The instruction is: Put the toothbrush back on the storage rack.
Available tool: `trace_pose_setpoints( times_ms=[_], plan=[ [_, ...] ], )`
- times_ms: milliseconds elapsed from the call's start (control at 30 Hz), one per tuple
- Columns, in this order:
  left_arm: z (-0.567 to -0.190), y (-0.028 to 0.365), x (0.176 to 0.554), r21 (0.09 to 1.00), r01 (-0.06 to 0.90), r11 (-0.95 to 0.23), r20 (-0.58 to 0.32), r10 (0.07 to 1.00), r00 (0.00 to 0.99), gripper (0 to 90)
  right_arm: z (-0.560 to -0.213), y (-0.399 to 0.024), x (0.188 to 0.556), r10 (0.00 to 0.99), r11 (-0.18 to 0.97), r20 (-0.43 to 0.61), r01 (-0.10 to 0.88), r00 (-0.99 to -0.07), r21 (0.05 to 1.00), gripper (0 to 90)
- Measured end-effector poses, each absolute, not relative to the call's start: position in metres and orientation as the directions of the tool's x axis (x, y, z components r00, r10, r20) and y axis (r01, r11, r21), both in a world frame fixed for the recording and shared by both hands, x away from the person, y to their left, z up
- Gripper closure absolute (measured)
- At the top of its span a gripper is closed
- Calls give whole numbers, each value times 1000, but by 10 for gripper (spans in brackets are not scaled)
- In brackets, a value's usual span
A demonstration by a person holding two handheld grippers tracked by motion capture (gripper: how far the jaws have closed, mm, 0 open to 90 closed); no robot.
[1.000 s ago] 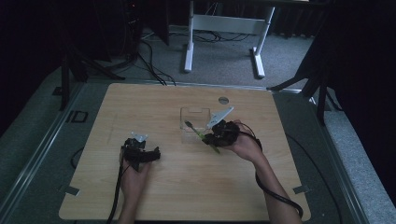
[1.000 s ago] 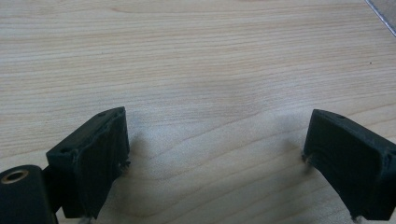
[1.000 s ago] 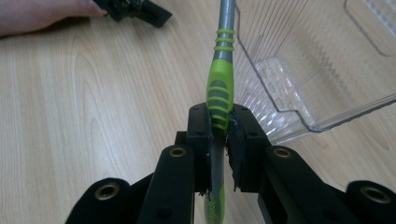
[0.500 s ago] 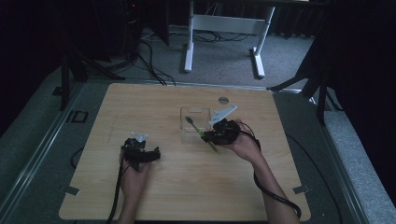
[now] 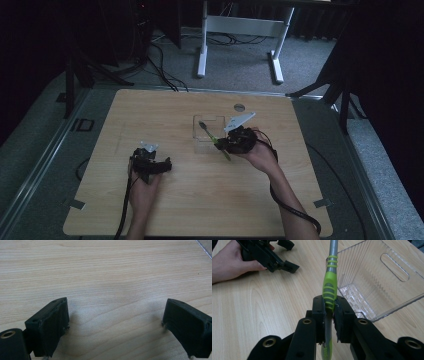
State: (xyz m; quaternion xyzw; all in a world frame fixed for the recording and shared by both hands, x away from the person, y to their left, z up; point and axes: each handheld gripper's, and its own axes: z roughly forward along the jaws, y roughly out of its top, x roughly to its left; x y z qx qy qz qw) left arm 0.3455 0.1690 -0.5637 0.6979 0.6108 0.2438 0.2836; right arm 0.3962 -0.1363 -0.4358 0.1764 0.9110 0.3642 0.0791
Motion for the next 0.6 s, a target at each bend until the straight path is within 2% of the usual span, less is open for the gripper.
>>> trace_pose_setpoints(
  times_ms=[600],
  plan=[
    [-564, 169, 346, 694, 714, -93, -6, 991, 135, 72, -434, -138, 398, 410, 612, 17, 288, -912, 737, 797]
  ],
)
